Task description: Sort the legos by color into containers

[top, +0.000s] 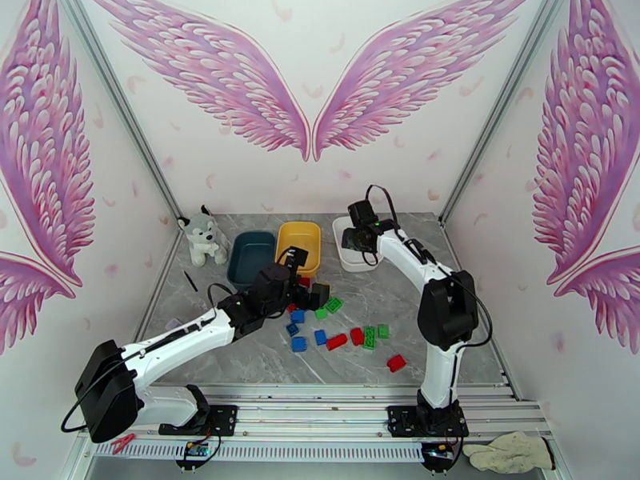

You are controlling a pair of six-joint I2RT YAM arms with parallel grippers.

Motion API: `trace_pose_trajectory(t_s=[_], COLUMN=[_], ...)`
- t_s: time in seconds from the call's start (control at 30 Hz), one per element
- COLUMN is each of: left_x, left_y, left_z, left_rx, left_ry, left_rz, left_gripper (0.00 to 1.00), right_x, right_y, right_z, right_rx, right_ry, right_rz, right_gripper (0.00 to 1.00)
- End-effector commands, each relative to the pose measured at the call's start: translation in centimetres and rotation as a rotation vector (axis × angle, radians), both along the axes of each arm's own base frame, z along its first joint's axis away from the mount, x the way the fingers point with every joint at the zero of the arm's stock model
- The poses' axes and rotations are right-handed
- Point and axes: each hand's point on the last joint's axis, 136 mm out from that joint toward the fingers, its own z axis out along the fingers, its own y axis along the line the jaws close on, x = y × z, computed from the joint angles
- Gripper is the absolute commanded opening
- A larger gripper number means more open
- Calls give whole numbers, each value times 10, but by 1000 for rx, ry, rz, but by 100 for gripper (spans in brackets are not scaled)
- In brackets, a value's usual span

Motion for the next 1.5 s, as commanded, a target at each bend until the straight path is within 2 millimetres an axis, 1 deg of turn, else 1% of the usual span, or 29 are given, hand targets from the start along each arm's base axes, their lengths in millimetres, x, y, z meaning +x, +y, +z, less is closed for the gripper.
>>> trace_pose_trajectory(t_s=[0.0,0.1,0.13,0.2,0.23,0.33,0.4,0.43,0.53,0.6,0.67,0.77,0.87,0.93,1.0,1.07,1.13,1.23,1.37,1.47], left_x=[-2,-4,-5,-6,-5,-3,-1,0,5,10,15,21,25,28,30,32,32,34,34,35], left_y=[14,21,24,30,32,37,40,42,52,62,76,92,101,103,103,104,103,102,95,91], left_z=[-2,4,6,9,10,9,5,4,0,-3,-6,-11,-19,-21,-24,-28,-31,-34,-39,-43], left_rx=[12,-8,-11,-15,-13,-9,-6,-9,-18,-25,-34,-68,-90,-95,-94,-93,-91,-94,-102,-109], left_ry=[-9,-31,-41,-60,-66,-73,-64,-59,-45,-35,-19,10,43,53,60,72,80,84,104,121], left_rz=[13,29,36,48,57,81,100,108,152,187,234,285,309,314,315,316,314,310,287,273], left_gripper=[99,99,99,99,99,99,99,99,99,99,99,99,99,99,99,99,99,99,99,99], right_x=[11,16,15,9,3,-18,-36,-48,-76,-96,-115,-137,-154,-157,-155,-151,-145,-141,-134,-127], right_y=[-23,-26,-26,-24,-22,-10,3,15,42,58,75,91,102,105,111,120,121,124,129,128], right_z=[-13,-17,-17,-9,-7,10,22,25,28,20,7,-18,-42,-53,-59,-59,-59,-67,-79,-86], right_rx=[-37,-55,-60,-54,-46,-18,-3,2,-16,-16,16,55,67,24,8,-9,-61,-72,-86,-112], right_ry=[52,65,65,50,45,9,-10,-14,-9,13,39,96,167,170,164,165,145,145,147,148], right_rz=[-35,-24,-15,-3,8,44,81,117,197,243,290,337,379,396,412,434,441,458,481,478], right_gripper=[65,78,80,82,82,81,79,78,75,72,70,66,62,62,62,62,65,69,70,71])
